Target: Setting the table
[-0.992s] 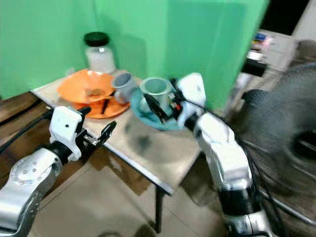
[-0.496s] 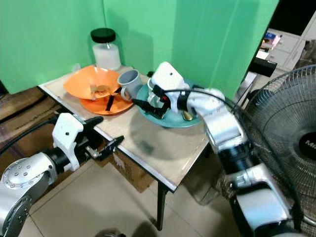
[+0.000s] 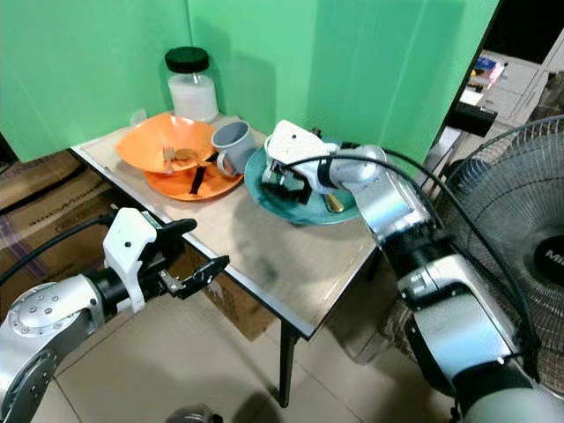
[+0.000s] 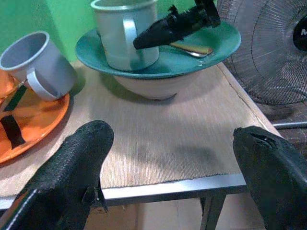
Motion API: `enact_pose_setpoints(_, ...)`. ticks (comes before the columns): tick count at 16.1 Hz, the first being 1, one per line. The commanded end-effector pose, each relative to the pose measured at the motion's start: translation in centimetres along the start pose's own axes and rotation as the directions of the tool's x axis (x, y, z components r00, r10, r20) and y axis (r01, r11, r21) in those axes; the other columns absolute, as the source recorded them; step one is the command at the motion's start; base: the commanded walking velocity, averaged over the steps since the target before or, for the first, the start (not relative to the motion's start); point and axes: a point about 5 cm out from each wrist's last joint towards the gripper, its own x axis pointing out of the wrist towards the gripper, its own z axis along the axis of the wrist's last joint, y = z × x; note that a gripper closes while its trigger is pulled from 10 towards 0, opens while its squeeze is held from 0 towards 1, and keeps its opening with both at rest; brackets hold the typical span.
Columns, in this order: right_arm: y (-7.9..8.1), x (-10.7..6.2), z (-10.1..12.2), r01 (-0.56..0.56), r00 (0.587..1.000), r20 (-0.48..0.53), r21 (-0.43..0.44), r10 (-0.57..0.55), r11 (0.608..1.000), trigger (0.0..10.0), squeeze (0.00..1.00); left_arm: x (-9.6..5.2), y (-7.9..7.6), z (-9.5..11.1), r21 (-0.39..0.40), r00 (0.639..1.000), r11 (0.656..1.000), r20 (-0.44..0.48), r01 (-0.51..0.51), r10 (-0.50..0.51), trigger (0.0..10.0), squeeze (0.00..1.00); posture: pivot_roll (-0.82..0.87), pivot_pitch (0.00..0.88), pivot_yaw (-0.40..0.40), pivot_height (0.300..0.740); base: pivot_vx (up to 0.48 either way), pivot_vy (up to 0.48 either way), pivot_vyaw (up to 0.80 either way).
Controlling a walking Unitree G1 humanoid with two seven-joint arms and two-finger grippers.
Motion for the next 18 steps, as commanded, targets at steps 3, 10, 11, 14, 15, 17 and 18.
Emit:
enact_pose_setpoints(3,-1.3,0.0,-0.1,0.04,0.998,-0.049,-0.07,-0.043,0.997,4.6,0.0,0.0,-0.2,0.4,0.014,1.0,1.0,0.004,0.027,-0.027,10.0,0.0,0.22,0.0,0.005,0.74,0.0,0.0,0.0)
enact_pose_setpoints(10,-1.3,-0.2,-0.7,-0.046,0.992,-0.12,-0.16,0.027,0.986,0.0,0.0,-0.1,-0.3,0.5,0.031,0.999,0.999,-0.003,0.043,-0.043,10.0,0.0,0.22,0.0,0.005,0.74,0.0,0.0,0.0)
enact_pose_setpoints(11,-1.3,-0.2,-0.8,-0.055,0.992,-0.125,-0.162,0.035,0.985,0.0,0.0,-0.1,-0.3,0.5,0.032,0.999,0.998,-0.003,0.044,-0.044,10.0,0.0,0.22,0.0,0.005,0.74,0.0,0.0,0.0)
enact_pose_setpoints(14,-1.1,-0.2,-1.0,-0.076,0.989,-0.137,-0.162,0.054,0.984,0.0,0.0,0.0,-0.2,0.5,0.035,0.999,0.998,-0.005,0.047,-0.046,10.0,0.0,0.22,0.0,0.003,0.74,0.0,0.0,0.0)
enact_pose_setpoints(15,-1.1,-0.2,-1.1,-0.083,0.988,-0.142,-0.162,0.06,0.983,0.0,0.0,0.0,-0.2,0.5,0.037,0.999,0.998,-0.006,0.047,-0.047,10.0,0.0,0.22,0.0,0.003,0.74,0.0,0.0,0.0)
enact_pose_setpoints(17,-1.0,-0.2,-1.4,-0.101,0.985,-0.154,-0.164,0.075,0.981,0.0,0.0,0.0,-0.2,0.5,0.039,0.998,0.998,-0.009,0.055,-0.054,10.0,0.0,0.22,0.0,0.004,0.74,0.0,0.0,0.0)
enact_pose_setpoints(18,-1.0,-0.3,-1.4,-0.112,0.984,-0.153,-0.164,0.087,0.98,0.0,0.0,0.0,-0.2,0.5,0.04,0.998,0.997,-0.01,0.06,-0.06,10.0,0.0,0.22,0.0,0.006,0.74,0.0,0.0,0.0)
